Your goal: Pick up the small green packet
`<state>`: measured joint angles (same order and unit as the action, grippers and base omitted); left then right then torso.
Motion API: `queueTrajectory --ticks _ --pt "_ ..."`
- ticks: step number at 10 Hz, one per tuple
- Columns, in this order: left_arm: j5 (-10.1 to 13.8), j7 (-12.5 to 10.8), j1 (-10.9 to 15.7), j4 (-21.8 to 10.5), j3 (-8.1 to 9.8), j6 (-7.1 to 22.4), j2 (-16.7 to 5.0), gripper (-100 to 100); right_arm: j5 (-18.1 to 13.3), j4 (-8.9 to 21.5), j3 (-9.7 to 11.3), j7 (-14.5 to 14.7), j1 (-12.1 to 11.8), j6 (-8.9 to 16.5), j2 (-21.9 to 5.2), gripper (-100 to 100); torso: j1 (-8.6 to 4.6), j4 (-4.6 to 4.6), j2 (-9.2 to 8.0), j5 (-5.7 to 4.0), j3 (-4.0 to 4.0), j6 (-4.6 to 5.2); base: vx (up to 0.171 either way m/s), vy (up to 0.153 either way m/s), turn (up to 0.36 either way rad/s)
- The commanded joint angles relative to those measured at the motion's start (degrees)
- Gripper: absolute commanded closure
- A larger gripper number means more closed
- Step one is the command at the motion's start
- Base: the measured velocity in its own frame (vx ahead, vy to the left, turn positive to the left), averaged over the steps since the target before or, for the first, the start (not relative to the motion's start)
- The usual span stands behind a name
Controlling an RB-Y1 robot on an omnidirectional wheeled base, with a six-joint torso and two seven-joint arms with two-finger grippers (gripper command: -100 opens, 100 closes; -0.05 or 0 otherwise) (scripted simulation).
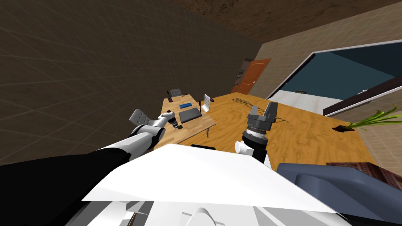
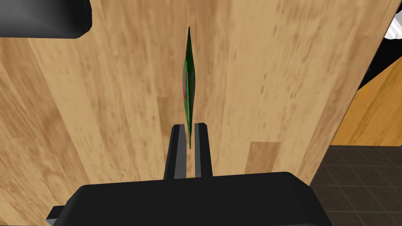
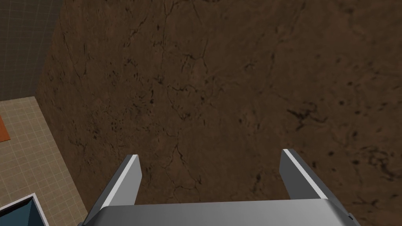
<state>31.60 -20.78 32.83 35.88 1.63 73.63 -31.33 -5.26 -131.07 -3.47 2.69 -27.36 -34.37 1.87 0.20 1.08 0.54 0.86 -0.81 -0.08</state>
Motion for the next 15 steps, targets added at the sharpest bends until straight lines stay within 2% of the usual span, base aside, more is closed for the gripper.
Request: queueTrajectory --ticks 1,2,3,4,5,6,7,8,9,10,11,12,13,14,15 --pt "2.9 2.6 -2.9 -0.1 1.31 -0.5 -2.9 100 0.0 0.0 0.0 0.0 0.0 0.0 0.0 0 0.00 0.00 0.00 0.00 0.00 0.00 0.007 -0.123 -0.253" --pt "4.0 2.6 -3.5 -0.1 1.31 -0.5 -4.2 100 0.0 0.0 0.0 0.0 0.0 0.0 0.0 0 -0.11 0.09 0.08 0.11 -0.08 0.09 0.013 -0.109 -0.149" --pt "4.0 2.6 -3.5 -0.1 1.31 -0.5 -4.2 100 0.0 0.0 0.0 0.0 0.0 0.0 0.0 0 -0.08 0.09 0.16 0.10 -0.12 0.08 0.011 -0.044 -0.005" --pt "6.6 5.0 -5.2 -1.0 2.44 -1.1 -6.9 100 0.0 0.0 0.0 0.0 0.0 0.0 0.0 0 0.12 0.13 0.17 0.15 -0.14 0.03 0.023 -0.081 -0.261" --pt "7.3 5.0 -6.3 -1.0 2.44 -1.1 -7.8 100 0.0 0.0 0.0 0.0 0.0 0.0 0.0 0 0.09 0.11 0.22 0.16 -0.16 0.10 0.019 -0.070 -0.139" --pt "9.6 7.3 -8.5 -1.8 3.58 -1.7 -10.0 100 0.0 0.0 0.0 0.0 0.0 0.0 0.0 0 0.11 0.13 0.21 0.16 -0.17 0.04 0.034 -0.110 -0.257" --pt "10.7 7.3 -9.0 -1.8 3.58 -1.7 -11.3 100 0.0 0.0 0.0 0.0 0.0 0.0 0.0 0 -0.03 0.13 0.25 0.16 -0.18 0.13 0.022 -0.098 -0.131" --pt "10.7 7.3 -9.0 -1.8 3.58 -1.7 -11.3 100 0.0 0.0 0.0 0.0 0.0 0.0 0.0 0 0.01 0.13 0.20 0.11 -0.17 0.01 -0.001 -0.035 0.025" --pt "13.4 9.7 -11.8 -2.6 4.71 -2.3 -14.0 100 0.0 0.0 0.0 0.0 0.0 0.0 0.0 0 0.19 0.12 0.15 0.15 -0.13 0.02 0.007 -0.072 -0.255" --pt "14.0 9.7 -11.8 -2.6 4.71 -2.3 -14.8 100 0.0 0.0 0.0 0.0 0.0 0.0 0.0 0 0.12 0.10 0.15 0.17 -0.13 0.11 0.012 -0.070 -0.142" --pt "16.2 12.1 -14.0 -3.5 5.84 -2.8 -17.0 100 0.0 0.0 0.0 0.0 0.0 0.0 0.0 0 0.10 0.10 0.18 0.14 -0.14 0.06 0.037 -0.113 -0.289" --pt "17.3 12.1 -14.6 -3.5 5.84 -2.8 -18.4 100 0.0 0.0 0.0 0.0 0.0 0.0 0.0 0 -0.04 0.11 0.25 0.14 -0.17 0.14 0.037 -0.085 -0.142" --pt "19.6 14.4 -17.4 -4.3 6.97 -3.4 -20.5 100 0.0 0.0 0.0 0.0 0.0 0.0 0.0 0 0.03 0.12 0.23 0.11 -0.17 0.03 0.028 -0.111 -0.241" --pt "20.7 14.4 -17.4 -4.3 6.97 -3.4 -21.9 100 0.0 0.0 0.0 0.0 0.0 0.0 0.0 0 -0.04 0.12 0.22 0.14 -0.17 0.11 0.019 -0.090 -0.112" --pt "22.7 16.8 -19.1 -5.1 8.10 -4.0 -23.8 100 0.0 0.0 0.0 0.0 0.0 0.0 0.0 0 -0.02 0.09 0.19 0.08 -0.14 0.07 0.031 -0.105 -0.244"
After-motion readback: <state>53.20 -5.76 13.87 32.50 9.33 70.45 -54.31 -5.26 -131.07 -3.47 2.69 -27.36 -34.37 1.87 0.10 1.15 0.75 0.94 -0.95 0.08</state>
